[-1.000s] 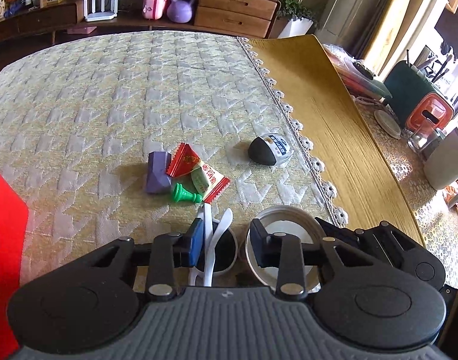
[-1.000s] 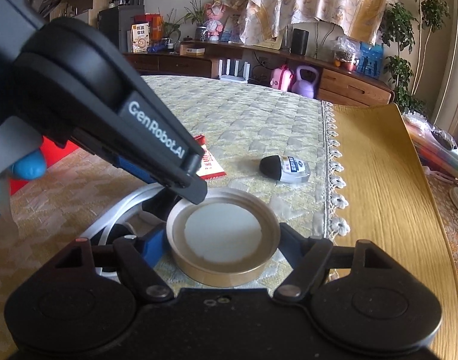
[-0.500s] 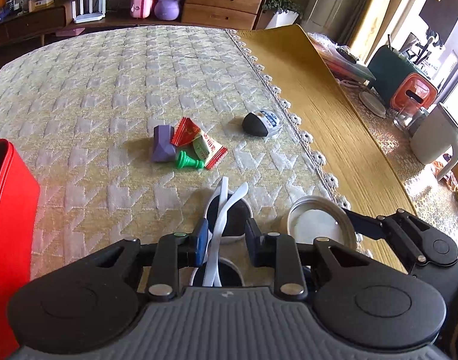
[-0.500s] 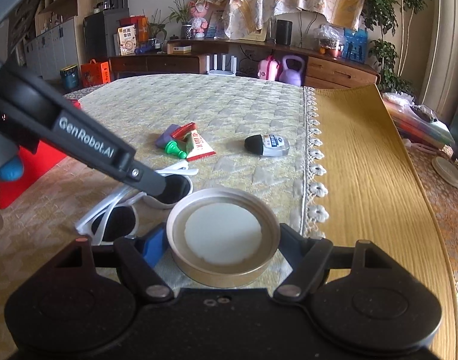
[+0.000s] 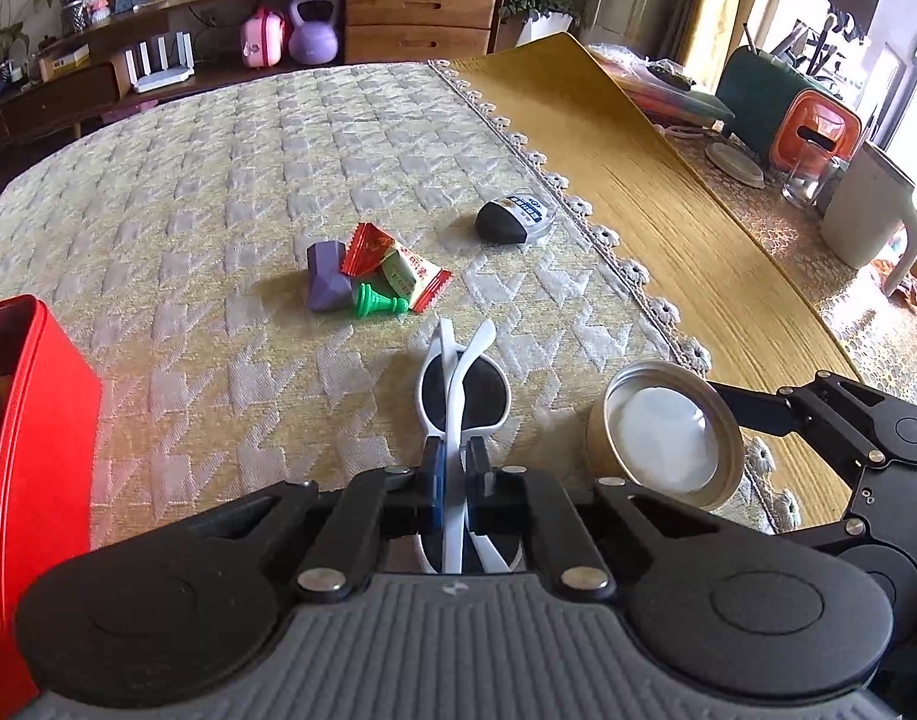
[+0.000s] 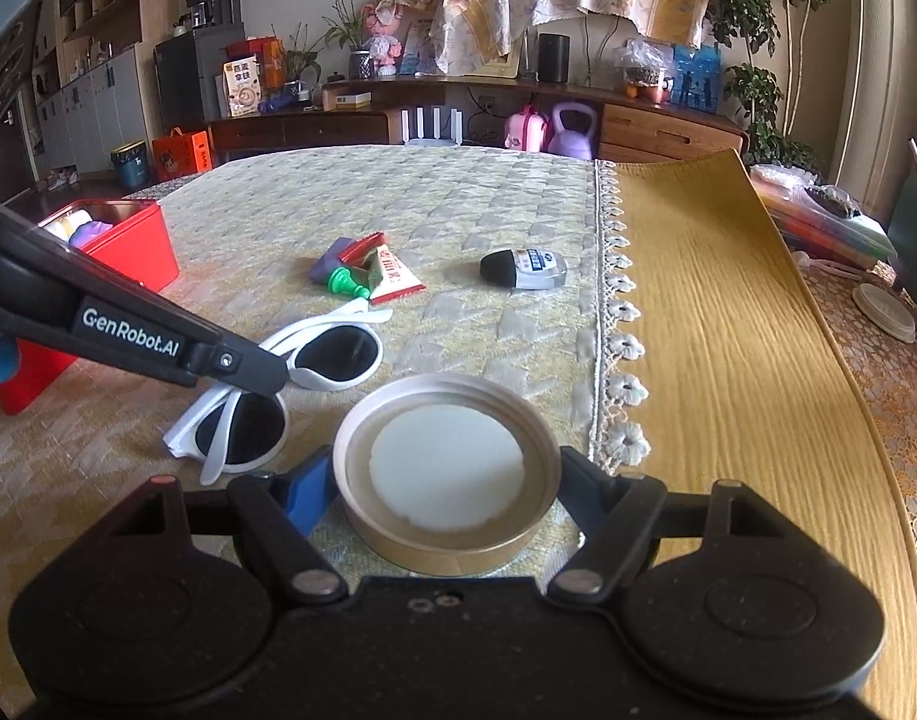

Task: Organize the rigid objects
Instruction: 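Carry the tan lid and white sunglasses over into the red tin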

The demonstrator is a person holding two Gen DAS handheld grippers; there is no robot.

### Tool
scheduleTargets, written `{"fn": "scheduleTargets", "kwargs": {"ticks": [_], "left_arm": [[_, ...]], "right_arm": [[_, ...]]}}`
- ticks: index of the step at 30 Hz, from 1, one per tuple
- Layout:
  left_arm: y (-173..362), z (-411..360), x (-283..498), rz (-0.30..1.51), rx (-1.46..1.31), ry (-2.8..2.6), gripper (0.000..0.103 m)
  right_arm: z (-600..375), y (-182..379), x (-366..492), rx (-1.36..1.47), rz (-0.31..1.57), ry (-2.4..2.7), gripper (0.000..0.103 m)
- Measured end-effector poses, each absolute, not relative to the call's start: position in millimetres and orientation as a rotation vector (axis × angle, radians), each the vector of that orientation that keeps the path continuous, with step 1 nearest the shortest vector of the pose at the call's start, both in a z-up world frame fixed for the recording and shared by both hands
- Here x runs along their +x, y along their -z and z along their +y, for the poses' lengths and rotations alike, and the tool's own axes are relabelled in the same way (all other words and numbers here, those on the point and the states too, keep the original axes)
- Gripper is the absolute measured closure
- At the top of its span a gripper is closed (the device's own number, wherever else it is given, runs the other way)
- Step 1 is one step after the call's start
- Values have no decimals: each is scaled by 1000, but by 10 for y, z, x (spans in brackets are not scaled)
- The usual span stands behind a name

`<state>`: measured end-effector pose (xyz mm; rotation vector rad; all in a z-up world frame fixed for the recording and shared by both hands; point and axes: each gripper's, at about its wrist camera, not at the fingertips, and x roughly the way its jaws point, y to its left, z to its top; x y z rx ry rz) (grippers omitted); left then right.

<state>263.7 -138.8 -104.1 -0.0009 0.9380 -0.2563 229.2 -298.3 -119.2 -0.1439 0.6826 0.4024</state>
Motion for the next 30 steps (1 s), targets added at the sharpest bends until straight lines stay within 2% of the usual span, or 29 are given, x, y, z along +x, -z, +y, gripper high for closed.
{"fn": "scheduleTargets", "kwargs": {"ticks": [13, 30], "left_arm": [[770, -1157, 2409, 900, -58, 229, 97], [139, -474, 2094, 836, -169, 204, 96]], "right_arm": [[-2889, 915, 2038, -129, 636, -407, 27], [-2461, 368, 1627, -156, 581, -478, 27]]}}
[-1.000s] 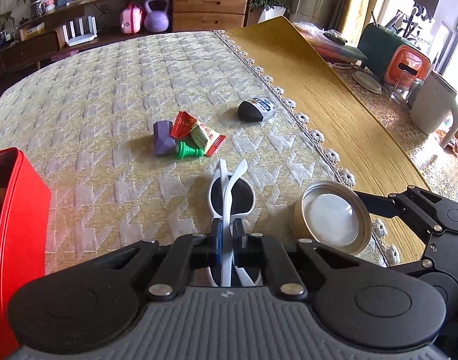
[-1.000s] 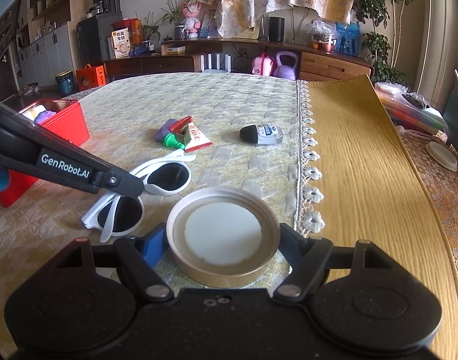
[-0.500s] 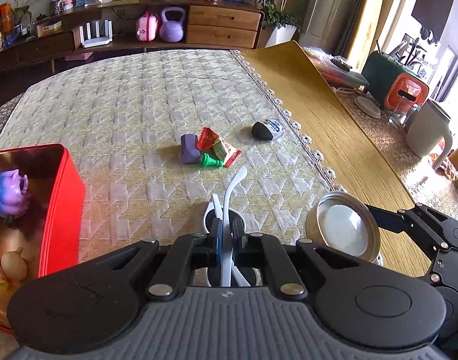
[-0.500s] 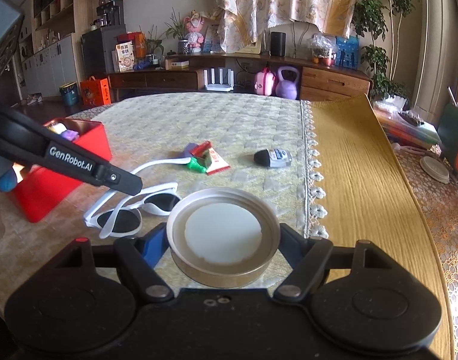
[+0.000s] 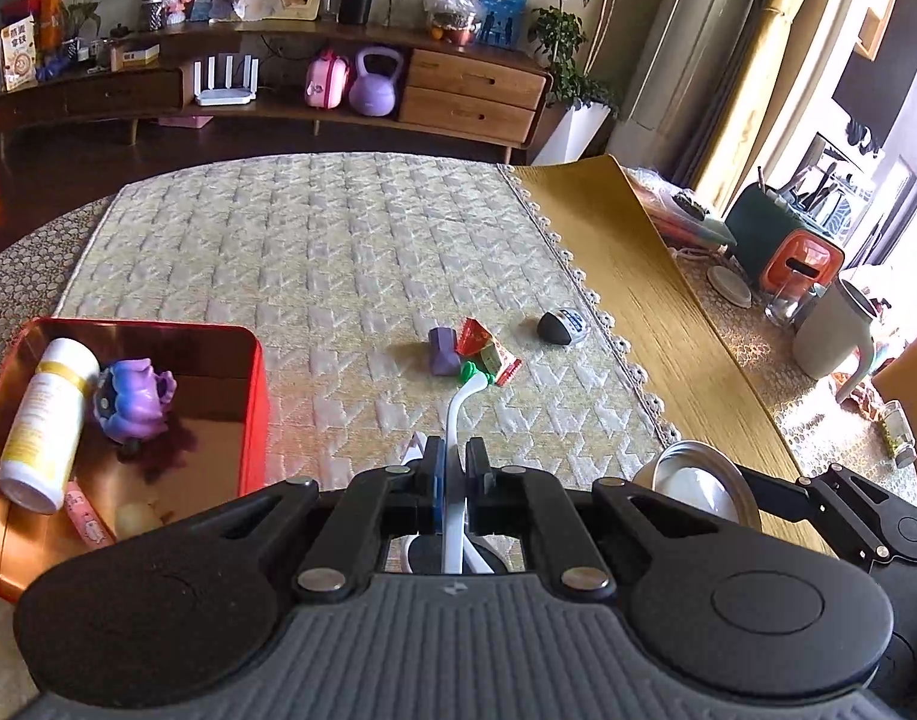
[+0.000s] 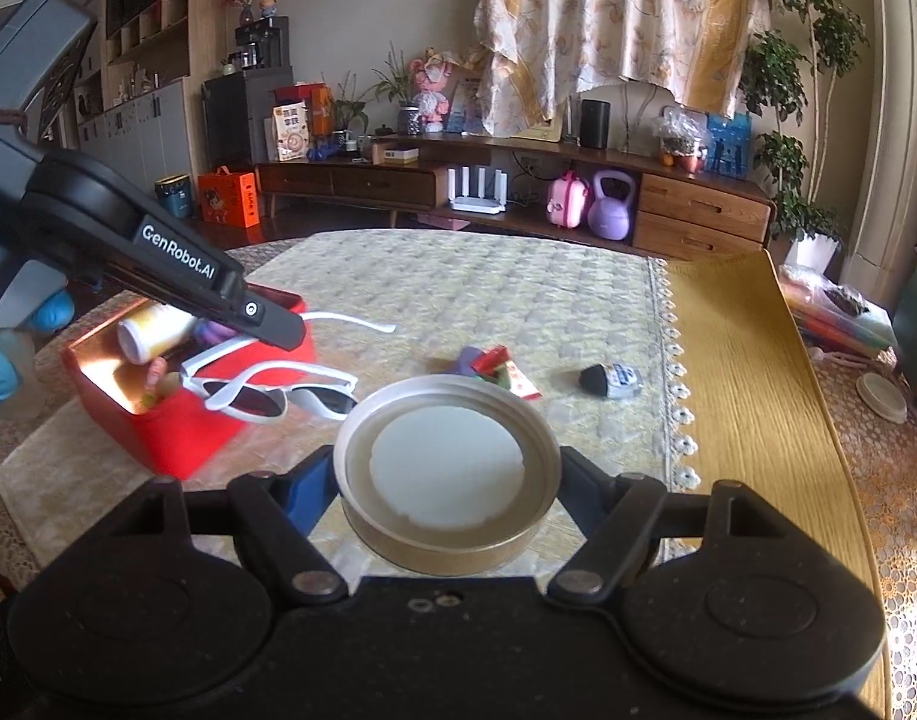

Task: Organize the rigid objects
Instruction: 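Carry the tan lid and white sunglasses over into the red tin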

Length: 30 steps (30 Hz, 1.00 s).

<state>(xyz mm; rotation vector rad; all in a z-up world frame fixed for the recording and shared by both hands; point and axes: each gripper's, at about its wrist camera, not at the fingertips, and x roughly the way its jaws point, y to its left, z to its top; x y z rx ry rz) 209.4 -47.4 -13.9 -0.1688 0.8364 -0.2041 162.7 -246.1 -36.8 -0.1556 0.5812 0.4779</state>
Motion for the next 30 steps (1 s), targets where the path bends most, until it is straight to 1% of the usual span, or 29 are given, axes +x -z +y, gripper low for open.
{"fn": "scheduleTargets", "kwargs": {"ticks": [8, 16, 24, 30], "left_arm": [[-140, 17, 1918, 767, -179, 159, 96], [-280, 586, 1858, 714, -190, 89, 96], [-59, 1014, 1897, 726, -218, 41, 96], [148, 1192, 2001, 750, -239, 26, 96]], "right_arm": [[-2090, 204, 1539, -206, 549, -529, 27], [-1612, 75, 1591, -270, 526, -593, 27], [-963, 174, 1718, -336, 559, -671, 27], [-560, 301, 1880, -412, 580, -699, 27]]}}
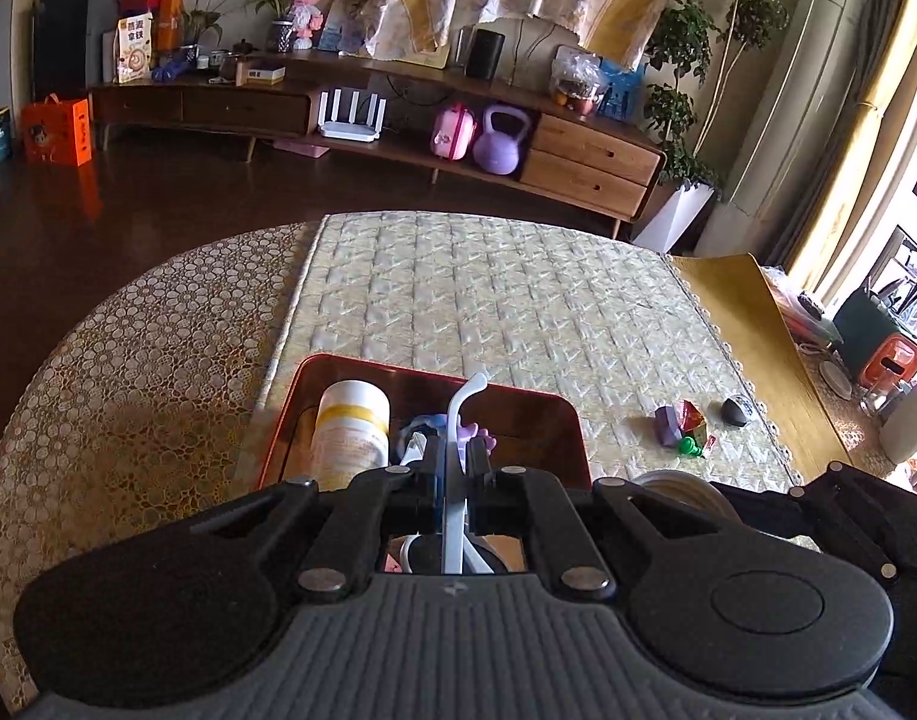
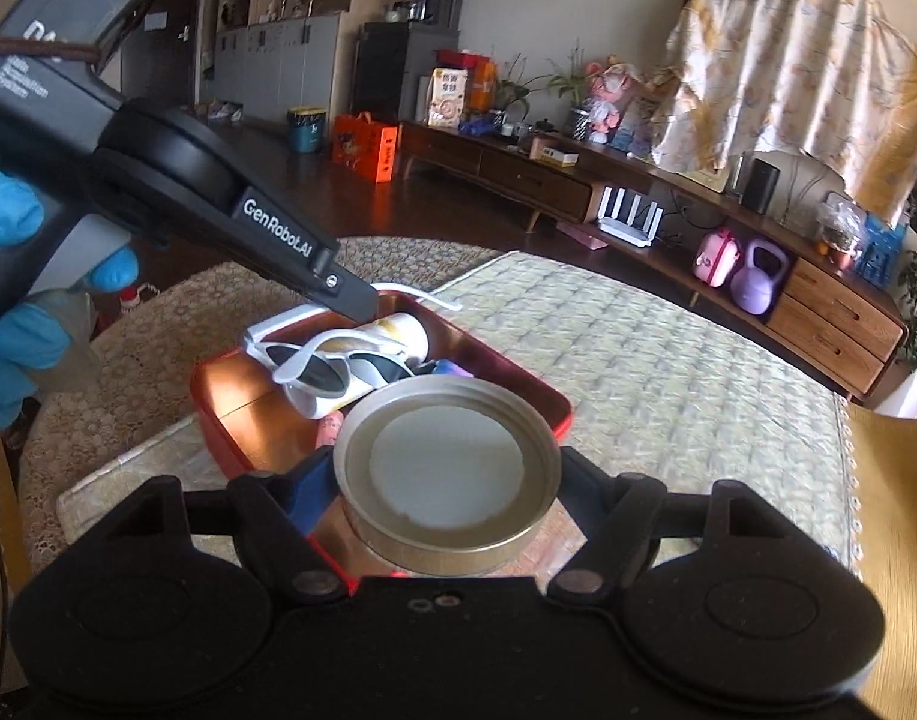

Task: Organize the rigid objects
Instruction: 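Carry the tan lid and white sunglasses over into the red tin, then open both tools to release the lid and sunglasses inside the tin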

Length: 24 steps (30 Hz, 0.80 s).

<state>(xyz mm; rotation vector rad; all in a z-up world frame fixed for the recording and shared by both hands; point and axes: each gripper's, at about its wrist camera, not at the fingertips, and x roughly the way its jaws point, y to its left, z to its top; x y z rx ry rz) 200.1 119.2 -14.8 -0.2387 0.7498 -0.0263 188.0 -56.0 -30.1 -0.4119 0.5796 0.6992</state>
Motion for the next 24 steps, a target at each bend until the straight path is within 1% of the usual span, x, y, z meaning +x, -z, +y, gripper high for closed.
{"fn": "scheduleTargets", "kwargs": {"ticks": [8, 12, 18, 24], "left_arm": [[330, 1147, 2114, 743, -193, 52, 97], [446, 1150, 2160, 768, -188, 54, 97], [633, 1216, 2170, 811, -214, 42, 97], [711, 1251, 2139, 823, -229, 37, 97]], "right_arm": [[-191, 587, 2058, -512, 660, -713, 27], [-68, 690, 2055, -565, 677, -714, 27], [-3, 774, 2050, -566, 702, -728, 27], [-102, 734, 1979, -541, 683, -726, 24]]}}
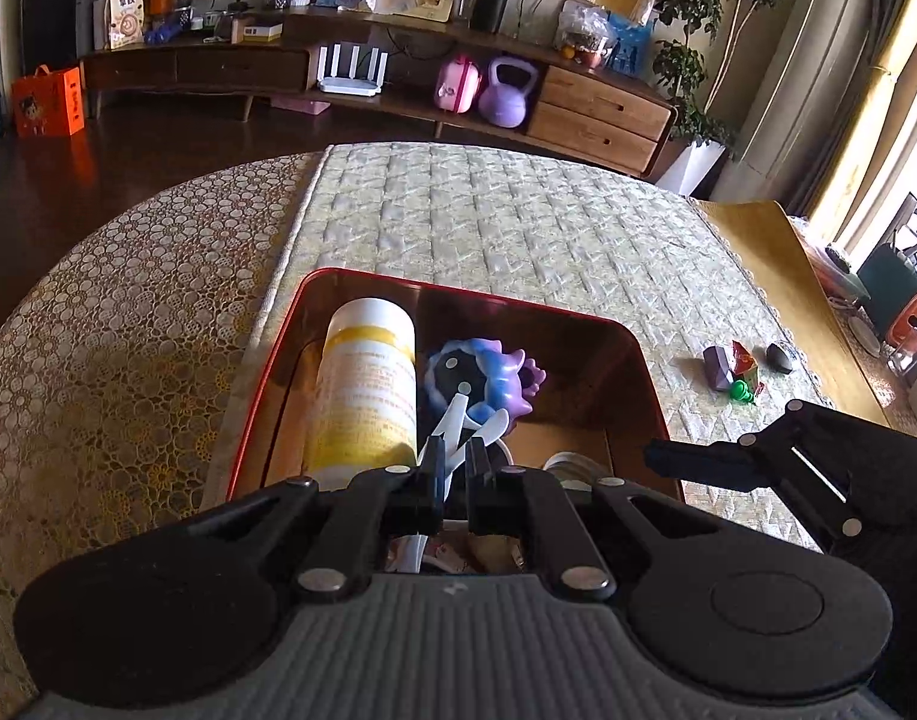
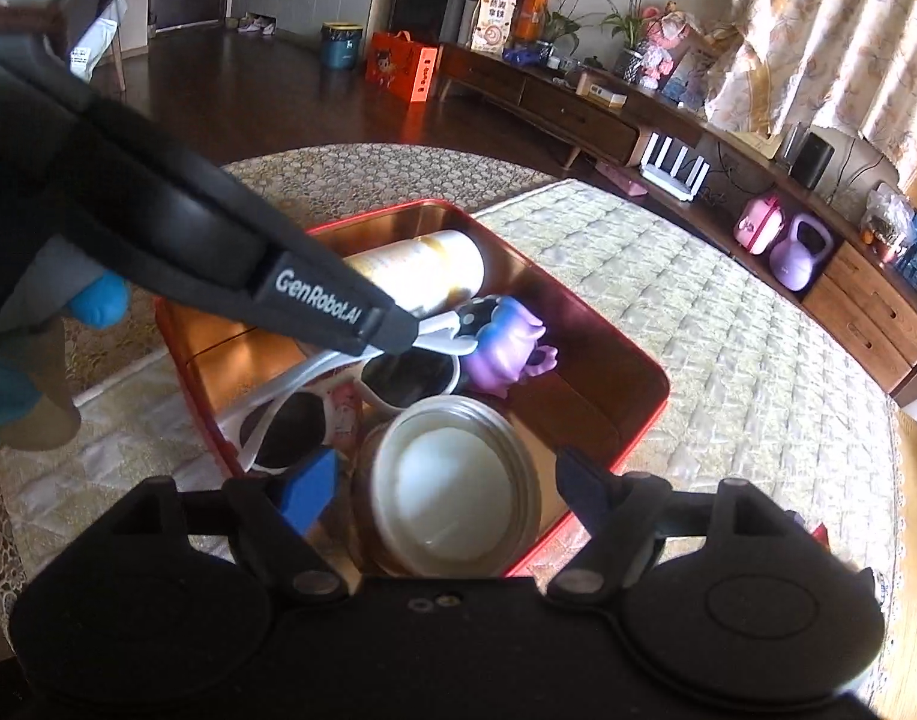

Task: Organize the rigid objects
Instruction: 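Open both tools to release the lid and sunglasses inside the tin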

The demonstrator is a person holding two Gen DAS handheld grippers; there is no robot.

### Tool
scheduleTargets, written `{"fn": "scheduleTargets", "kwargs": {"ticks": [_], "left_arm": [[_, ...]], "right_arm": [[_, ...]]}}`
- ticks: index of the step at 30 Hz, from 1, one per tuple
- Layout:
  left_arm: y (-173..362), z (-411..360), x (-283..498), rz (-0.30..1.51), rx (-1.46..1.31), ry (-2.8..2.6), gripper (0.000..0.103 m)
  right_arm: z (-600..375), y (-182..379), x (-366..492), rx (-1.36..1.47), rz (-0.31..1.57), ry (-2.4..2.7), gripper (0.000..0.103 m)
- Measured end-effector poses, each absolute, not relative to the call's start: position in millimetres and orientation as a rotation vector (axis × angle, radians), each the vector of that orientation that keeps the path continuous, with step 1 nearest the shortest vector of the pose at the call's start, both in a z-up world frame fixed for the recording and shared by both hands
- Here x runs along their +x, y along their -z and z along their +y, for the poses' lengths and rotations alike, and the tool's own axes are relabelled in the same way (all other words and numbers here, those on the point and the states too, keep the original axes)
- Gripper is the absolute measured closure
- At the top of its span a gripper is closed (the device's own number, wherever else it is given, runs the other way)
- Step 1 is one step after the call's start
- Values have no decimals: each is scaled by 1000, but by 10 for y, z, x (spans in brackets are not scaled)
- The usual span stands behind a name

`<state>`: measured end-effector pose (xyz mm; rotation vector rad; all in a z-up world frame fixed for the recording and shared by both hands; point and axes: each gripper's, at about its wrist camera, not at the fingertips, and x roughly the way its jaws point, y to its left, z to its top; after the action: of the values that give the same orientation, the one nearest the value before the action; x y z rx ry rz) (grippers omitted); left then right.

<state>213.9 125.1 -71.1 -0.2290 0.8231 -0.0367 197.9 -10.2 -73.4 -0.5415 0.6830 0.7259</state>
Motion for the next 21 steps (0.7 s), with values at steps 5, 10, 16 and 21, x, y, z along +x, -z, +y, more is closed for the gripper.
{"fn": "scheduleTargets", "kwargs": {"ticks": [5, 10, 16, 21], "left_arm": [[709, 1259, 2095, 821, -243, 33, 97], [686, 1219, 2038, 829, -230, 23, 97], [614, 1157, 1923, 819, -206, 18, 96], [540, 1101, 1796, 807, -204, 26, 96]], "right_arm": [[-219, 690, 1812, -540, 628, -713, 22], [-376, 597, 1752, -492, 607, -694, 22], [-594, 476, 1707, -392, 616, -680, 20], [-736, 375, 1641, -320, 622, -680, 19]]}}
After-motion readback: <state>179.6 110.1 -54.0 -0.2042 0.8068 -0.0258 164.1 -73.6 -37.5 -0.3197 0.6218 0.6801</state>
